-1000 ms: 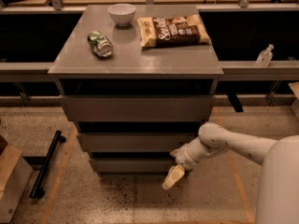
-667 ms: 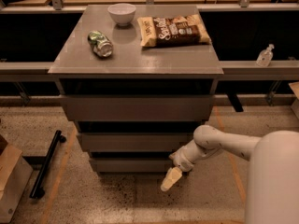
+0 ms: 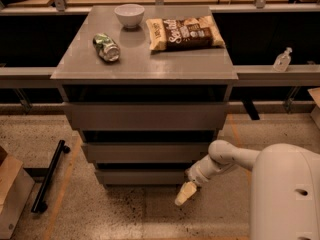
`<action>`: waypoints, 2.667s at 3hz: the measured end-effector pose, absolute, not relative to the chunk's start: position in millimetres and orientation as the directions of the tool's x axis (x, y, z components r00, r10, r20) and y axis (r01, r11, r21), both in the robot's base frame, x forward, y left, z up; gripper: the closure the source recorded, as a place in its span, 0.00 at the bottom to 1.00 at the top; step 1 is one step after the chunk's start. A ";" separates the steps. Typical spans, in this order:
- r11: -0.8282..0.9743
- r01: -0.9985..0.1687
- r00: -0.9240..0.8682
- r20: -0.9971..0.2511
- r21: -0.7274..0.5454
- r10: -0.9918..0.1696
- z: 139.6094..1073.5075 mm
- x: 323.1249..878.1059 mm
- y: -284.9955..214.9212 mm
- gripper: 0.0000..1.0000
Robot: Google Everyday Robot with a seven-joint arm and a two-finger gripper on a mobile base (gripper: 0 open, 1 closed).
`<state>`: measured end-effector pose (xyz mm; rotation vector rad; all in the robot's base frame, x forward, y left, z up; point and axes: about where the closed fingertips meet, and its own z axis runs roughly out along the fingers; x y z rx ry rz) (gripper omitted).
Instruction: Open bottom drawer
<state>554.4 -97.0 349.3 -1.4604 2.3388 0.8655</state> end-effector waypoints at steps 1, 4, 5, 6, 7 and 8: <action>0.347 -0.867 -0.496 -0.558 0.357 -0.665 323.3 572.7 -107.0 0.00; 0.338 -0.890 -0.455 -0.570 0.305 -0.684 312.0 595.7 -112.4 0.00; 0.349 -0.895 -0.446 -0.595 0.279 -0.668 300.2 606.9 -122.1 0.00; 0.369 -0.892 -0.447 -0.626 0.261 -0.639 283.7 614.9 -127.4 0.00; 0.385 -0.885 -0.456 -0.658 0.263 -0.599 265.7 624.3 -127.6 0.00; 0.392 -0.880 -0.463 -0.671 0.268 -0.579 249.9 636.5 -124.6 0.00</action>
Offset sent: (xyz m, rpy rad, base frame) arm 0.0124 -0.0082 -0.0207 0.0602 -0.0121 -0.0477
